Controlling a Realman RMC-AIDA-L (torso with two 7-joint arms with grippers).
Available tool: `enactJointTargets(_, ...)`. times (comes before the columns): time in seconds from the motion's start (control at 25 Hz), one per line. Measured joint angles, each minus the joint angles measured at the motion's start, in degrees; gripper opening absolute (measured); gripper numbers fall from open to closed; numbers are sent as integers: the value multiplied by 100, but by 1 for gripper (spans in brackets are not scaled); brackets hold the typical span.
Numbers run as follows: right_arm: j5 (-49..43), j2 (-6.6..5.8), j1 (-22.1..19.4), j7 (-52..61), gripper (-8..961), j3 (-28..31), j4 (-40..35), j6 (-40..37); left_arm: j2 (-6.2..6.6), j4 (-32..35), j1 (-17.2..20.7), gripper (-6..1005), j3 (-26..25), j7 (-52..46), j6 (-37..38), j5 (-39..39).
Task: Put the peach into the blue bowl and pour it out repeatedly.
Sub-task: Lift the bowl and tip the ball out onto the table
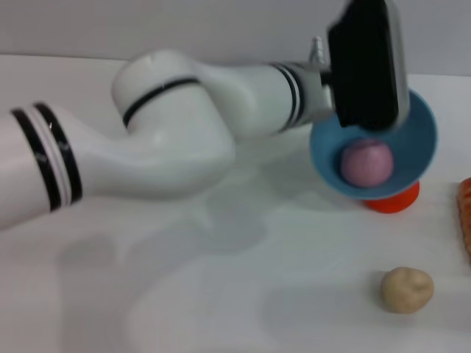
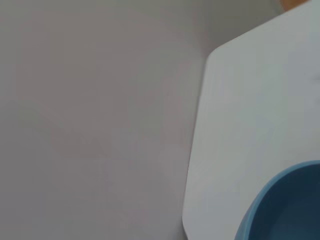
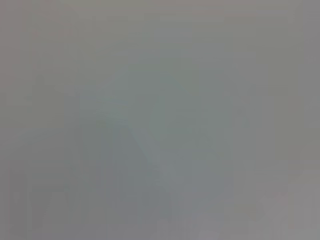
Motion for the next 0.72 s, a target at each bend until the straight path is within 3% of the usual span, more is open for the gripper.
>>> enactJointTargets(0.2,14,13,70,-95,589,91,135,-88,-3,391,547,0,188,1348,-757,122)
enactJointTargets(0.56,20,2,146,-223,589,114,231,-91,0,381,1504,0,678,3331,-2700,143)
enactJointTargets(0.72,25,9,186,-227,589,121,236,-74,-4,304,1663,0,799,3846,-3003,137)
